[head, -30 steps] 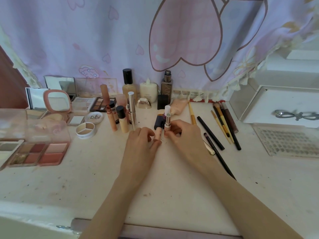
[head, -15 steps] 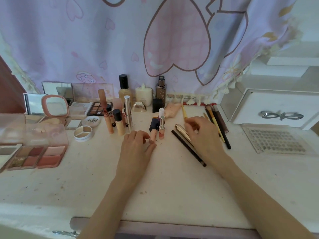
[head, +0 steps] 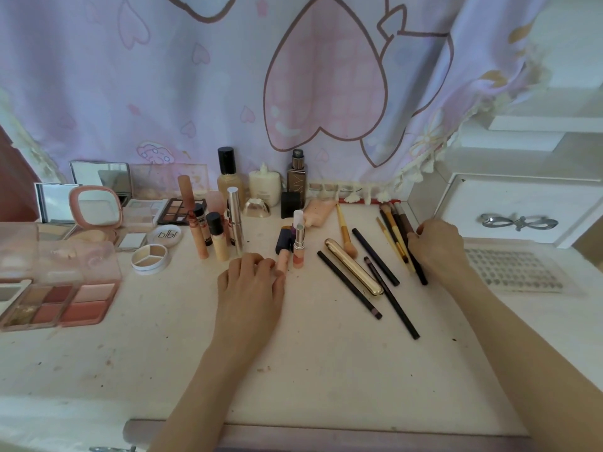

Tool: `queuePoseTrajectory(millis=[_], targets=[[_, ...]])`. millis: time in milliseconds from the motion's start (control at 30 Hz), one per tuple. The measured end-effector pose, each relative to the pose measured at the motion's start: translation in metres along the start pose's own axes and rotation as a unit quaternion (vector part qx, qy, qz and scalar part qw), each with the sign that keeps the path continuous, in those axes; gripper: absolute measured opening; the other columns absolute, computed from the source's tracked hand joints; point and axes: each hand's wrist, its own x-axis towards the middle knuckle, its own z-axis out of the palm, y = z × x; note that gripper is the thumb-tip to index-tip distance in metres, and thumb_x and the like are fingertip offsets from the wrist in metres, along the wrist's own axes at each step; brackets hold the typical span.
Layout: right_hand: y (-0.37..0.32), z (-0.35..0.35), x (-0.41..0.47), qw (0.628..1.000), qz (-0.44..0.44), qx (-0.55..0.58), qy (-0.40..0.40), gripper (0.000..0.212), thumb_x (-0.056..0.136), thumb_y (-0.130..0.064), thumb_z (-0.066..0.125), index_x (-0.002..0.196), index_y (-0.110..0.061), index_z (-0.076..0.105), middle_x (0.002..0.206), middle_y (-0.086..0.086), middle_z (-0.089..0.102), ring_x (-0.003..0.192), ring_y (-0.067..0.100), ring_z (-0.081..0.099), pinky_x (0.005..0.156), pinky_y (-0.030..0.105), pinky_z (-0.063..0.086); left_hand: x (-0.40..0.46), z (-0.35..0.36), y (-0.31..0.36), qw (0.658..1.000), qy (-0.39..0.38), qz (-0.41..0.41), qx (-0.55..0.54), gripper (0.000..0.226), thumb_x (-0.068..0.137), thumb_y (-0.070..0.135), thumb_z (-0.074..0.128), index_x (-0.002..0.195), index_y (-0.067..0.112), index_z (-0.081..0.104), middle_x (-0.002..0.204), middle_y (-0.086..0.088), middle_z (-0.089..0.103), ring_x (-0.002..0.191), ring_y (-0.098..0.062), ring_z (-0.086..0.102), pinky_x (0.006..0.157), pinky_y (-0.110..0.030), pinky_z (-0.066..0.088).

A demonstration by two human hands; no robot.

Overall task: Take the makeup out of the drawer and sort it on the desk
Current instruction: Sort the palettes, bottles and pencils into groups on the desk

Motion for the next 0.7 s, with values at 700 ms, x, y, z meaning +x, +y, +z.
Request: queuePoseTrajectory(millis=[700], targets=[[-0.037,-0.024,-0.068,0.901,-0.048,0.430,-0.025,0.011,0.092,-0.014,0.051,0.094,-0.011,0.061,0.073,-0.005,0.061,0.062,0.007,0.052,0.060,0.017,0.043,0.002,-0.015,0.001,0.964,0.039,-0.101,-0.242,0.025,0.096,0.017,0.040,0.115,0.018,0.055,0.110,0.003,0.059,0.102,-0.014,0.053,0.088,-0.023,0.038]])
